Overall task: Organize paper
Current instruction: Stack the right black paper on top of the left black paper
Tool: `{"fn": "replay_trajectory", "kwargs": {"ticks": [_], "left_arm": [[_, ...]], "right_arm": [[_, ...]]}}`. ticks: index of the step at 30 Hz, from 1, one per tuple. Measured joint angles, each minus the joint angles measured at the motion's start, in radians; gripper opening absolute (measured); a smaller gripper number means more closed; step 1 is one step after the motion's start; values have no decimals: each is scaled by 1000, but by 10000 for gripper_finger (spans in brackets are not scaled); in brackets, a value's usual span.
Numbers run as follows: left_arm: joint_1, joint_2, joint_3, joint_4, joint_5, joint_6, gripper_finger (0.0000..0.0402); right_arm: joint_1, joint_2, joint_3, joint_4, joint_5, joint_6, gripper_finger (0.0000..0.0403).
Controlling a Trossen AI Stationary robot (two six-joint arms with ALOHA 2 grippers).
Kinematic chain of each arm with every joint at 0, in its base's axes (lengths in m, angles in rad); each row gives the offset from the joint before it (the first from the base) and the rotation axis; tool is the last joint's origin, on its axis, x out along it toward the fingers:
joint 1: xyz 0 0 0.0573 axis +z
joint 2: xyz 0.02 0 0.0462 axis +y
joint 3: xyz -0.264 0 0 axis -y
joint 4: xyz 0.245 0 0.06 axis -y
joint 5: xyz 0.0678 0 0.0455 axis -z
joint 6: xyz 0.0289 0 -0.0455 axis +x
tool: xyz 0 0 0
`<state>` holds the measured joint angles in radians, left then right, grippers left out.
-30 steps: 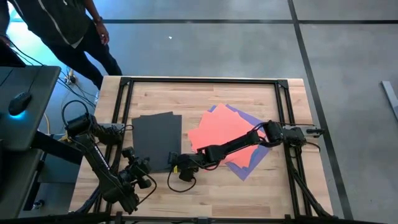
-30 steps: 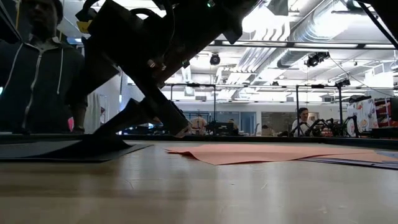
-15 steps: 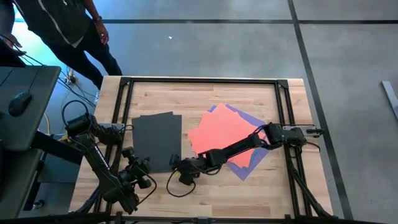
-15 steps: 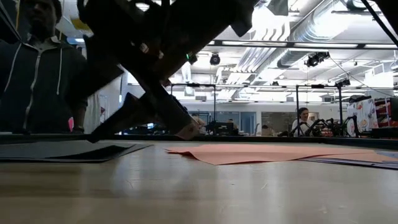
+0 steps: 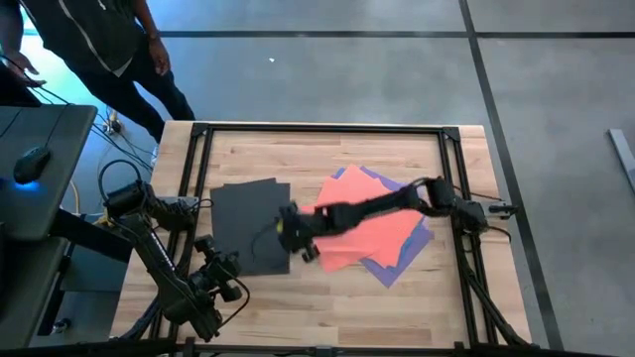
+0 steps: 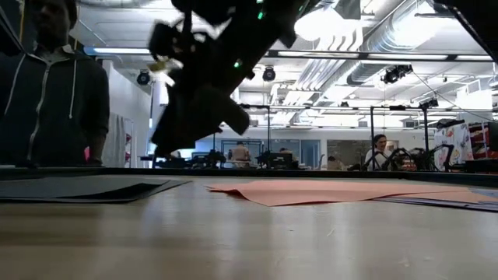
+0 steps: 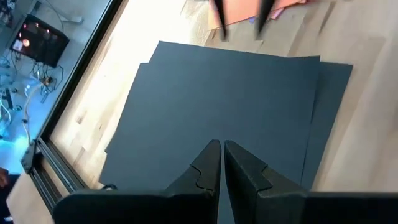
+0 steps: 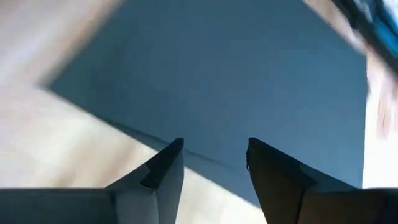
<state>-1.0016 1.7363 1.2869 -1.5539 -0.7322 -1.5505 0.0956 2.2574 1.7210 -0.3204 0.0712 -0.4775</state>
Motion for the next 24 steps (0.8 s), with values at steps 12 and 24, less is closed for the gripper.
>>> {"fn": "replay_trajectory", "kwargs": {"ticks": [12,24], "left_arm": [[6,0,-2,-11,42,-238,0],[6,1,-134,205,4,-256,0]], "right_arm": [[-27,-4,0,-17,40,121,137],[-157,-6,0,60,3,326,137]]}}
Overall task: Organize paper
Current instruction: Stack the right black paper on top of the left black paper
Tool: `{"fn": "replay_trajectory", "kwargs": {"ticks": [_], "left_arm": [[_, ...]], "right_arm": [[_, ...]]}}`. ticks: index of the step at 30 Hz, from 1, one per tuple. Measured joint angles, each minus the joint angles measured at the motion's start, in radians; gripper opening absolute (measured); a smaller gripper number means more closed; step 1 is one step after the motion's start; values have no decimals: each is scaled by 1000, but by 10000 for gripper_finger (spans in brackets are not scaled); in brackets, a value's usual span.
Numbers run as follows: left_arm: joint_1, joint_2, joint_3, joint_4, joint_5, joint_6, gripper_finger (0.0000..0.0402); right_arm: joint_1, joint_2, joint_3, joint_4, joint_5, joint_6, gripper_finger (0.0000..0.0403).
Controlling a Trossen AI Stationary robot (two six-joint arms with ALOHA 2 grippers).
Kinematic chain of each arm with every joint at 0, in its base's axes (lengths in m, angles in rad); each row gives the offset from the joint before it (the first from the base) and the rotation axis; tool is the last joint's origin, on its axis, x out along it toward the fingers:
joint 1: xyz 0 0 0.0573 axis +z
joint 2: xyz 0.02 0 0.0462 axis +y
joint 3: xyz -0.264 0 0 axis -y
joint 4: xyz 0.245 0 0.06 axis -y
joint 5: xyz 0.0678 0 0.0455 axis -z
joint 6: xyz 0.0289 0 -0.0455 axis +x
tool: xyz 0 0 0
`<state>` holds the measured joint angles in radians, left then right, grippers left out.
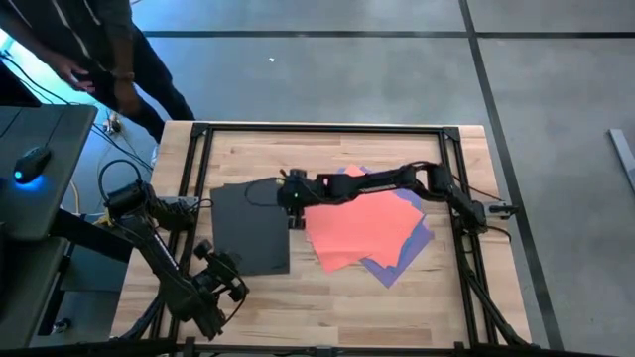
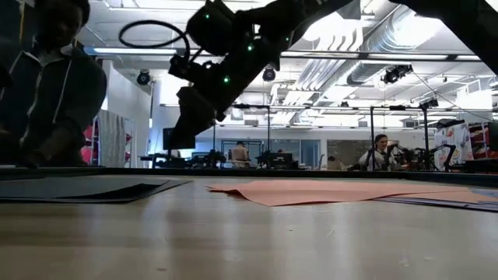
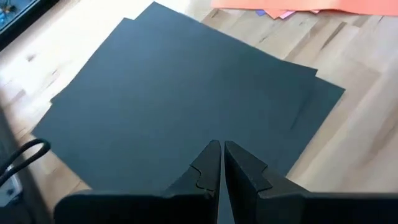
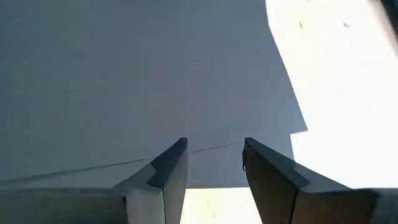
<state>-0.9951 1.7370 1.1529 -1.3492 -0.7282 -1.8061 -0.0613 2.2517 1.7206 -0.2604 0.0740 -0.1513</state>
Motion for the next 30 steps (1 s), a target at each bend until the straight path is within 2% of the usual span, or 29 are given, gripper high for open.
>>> {"fn": "replay_trajectory", "kwargs": {"ticks": [5,7,11,15,19,25,27,30], "left_arm": [[7,0,-22,12,-42,-41,0],[11,0,-22,24,-42,-22,0],[15,0,-22,155,-39,181,0],[29,0,-22,307,-3,396,0],[90,0,-21,195,16,299,0],[153,0,-25,-144,-37,83,0],[164,-1,-34,-181,-44,40,0],[172,-1,-70,-151,-46,26,0]], "right_arm": [[-30,0,0,63,52,0,137],[-52,7,0,108,61,48,137],[-100,32,0,138,66,129,137],[-115,61,-1,91,49,152,137],[-69,63,-1,-11,73,84,137],[58,61,-27,-73,107,-16,137],[96,48,-73,-59,161,-32,137],[141,3,-163,-7,183,-32,129]]}}
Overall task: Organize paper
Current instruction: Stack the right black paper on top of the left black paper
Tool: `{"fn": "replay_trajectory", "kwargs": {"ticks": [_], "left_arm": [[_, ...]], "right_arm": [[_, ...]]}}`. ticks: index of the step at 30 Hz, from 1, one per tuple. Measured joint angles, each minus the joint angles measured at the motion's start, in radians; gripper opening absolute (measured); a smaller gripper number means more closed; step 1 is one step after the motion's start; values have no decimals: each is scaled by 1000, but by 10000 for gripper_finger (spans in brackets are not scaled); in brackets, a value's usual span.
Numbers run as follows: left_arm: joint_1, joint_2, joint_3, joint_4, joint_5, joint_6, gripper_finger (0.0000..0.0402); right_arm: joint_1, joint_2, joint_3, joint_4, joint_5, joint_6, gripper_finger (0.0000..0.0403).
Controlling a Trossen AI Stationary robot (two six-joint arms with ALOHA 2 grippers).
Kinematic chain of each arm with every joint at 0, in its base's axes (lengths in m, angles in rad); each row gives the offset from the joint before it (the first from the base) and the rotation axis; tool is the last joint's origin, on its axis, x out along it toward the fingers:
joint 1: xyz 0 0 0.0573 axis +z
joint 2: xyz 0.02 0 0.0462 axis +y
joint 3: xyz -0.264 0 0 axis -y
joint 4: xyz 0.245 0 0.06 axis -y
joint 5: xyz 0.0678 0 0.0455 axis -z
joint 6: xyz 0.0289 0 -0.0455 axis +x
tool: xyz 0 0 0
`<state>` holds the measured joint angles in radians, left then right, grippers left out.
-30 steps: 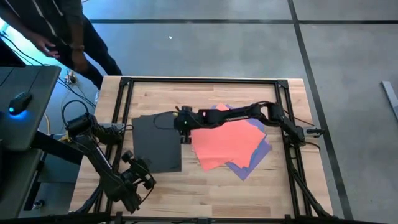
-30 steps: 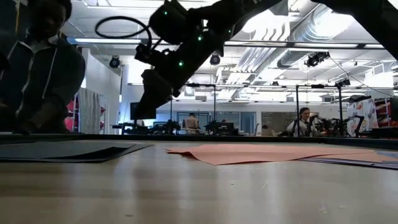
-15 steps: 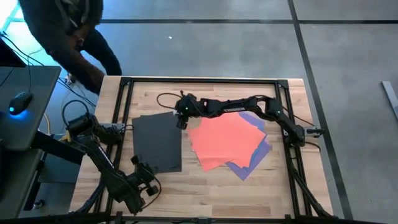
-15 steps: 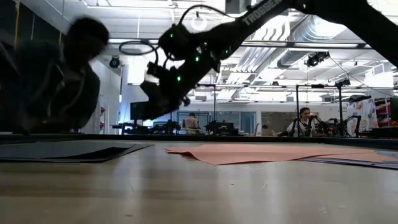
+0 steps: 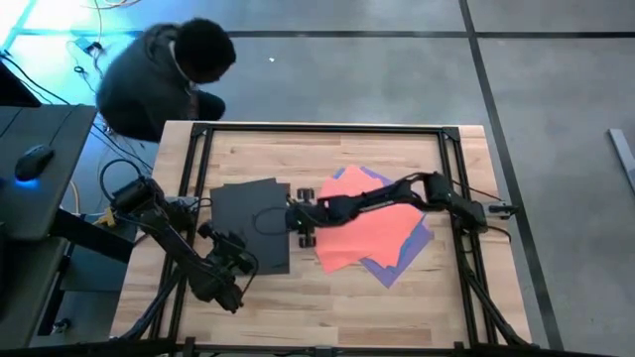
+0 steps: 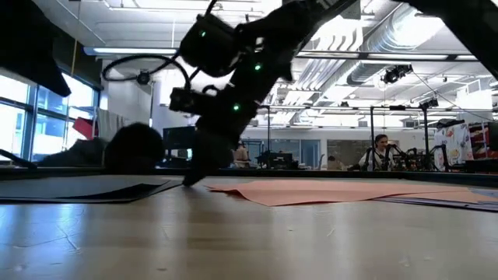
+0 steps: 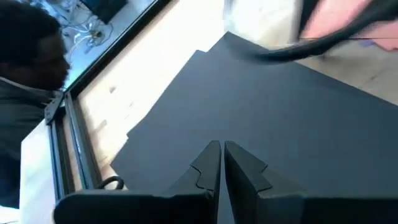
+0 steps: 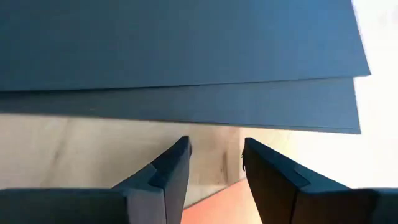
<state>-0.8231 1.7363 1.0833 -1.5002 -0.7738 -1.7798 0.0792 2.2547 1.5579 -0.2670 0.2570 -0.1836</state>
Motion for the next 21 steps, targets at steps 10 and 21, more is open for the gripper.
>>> {"fn": "replay_trajectory", "kwargs": {"ticks": [10,21], "left_arm": [[39,0,-99,134,8,-21,0],[229,-2,-99,232,128,213,0]], "right_arm": [[138,-89,-206,381,-141,1,103],[228,-89,-212,430,-312,-42,103]]}}
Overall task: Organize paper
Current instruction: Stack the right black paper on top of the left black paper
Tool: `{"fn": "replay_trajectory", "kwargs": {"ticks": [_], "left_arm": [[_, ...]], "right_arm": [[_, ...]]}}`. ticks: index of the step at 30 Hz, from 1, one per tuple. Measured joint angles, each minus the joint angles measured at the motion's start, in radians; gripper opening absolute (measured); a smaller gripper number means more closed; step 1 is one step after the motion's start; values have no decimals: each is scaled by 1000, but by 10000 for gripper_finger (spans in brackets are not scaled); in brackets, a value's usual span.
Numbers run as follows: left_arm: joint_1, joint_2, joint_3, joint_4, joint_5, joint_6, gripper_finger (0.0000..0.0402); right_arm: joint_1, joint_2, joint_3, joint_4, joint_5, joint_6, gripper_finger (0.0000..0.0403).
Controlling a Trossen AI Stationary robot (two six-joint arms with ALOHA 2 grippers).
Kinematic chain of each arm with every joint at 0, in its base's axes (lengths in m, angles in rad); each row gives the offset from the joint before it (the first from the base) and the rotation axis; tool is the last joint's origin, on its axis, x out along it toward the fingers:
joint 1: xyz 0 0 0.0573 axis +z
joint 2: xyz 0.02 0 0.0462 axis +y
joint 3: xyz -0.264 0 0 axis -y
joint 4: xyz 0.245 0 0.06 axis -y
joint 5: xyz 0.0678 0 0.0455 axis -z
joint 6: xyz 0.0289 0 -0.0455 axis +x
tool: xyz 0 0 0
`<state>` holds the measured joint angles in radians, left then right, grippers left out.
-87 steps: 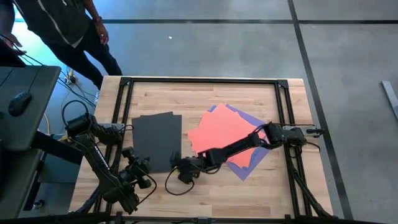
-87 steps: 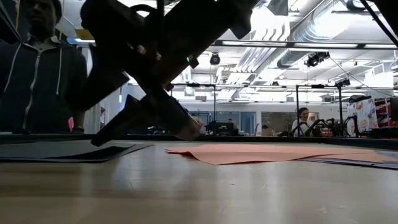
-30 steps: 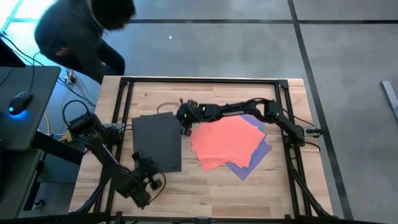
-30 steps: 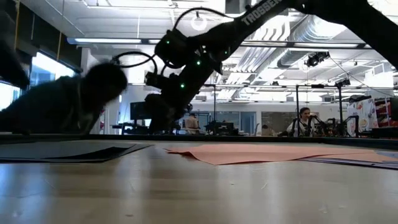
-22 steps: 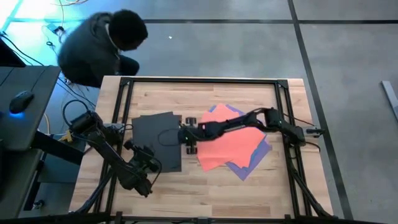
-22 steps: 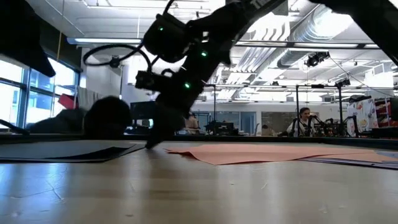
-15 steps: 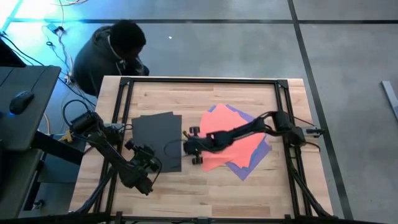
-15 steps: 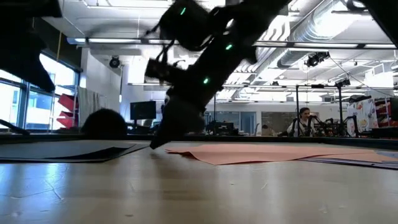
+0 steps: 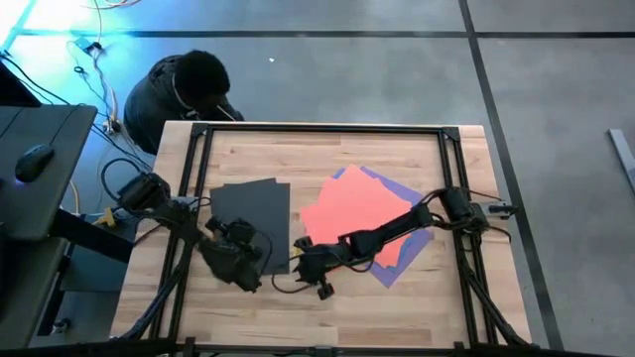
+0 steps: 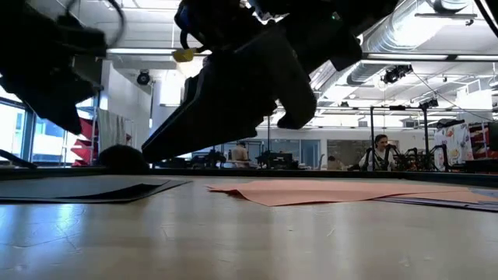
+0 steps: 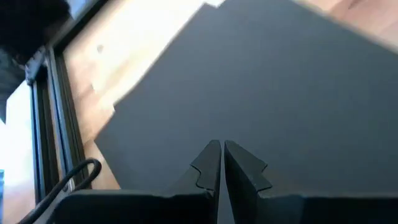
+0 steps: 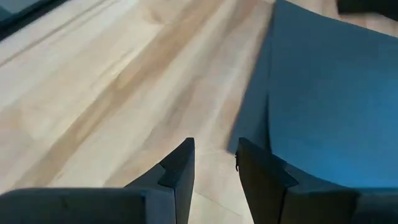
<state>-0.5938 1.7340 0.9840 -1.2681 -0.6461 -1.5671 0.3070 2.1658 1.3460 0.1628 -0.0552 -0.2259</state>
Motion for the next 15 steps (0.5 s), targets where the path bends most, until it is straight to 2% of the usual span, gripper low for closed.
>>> {"fn": "replay_trajectory", "kwargs": {"ticks": [7,12,15], "left_arm": [[127,0,-6,212,-4,298,0],[165,-1,-57,378,-18,435,0],[173,-1,-103,477,-16,474,0]], "right_arm": [[-12,8,0,34,-51,84,103],[-15,53,1,93,-48,123,103],[-19,66,1,82,-9,145,103]]}}
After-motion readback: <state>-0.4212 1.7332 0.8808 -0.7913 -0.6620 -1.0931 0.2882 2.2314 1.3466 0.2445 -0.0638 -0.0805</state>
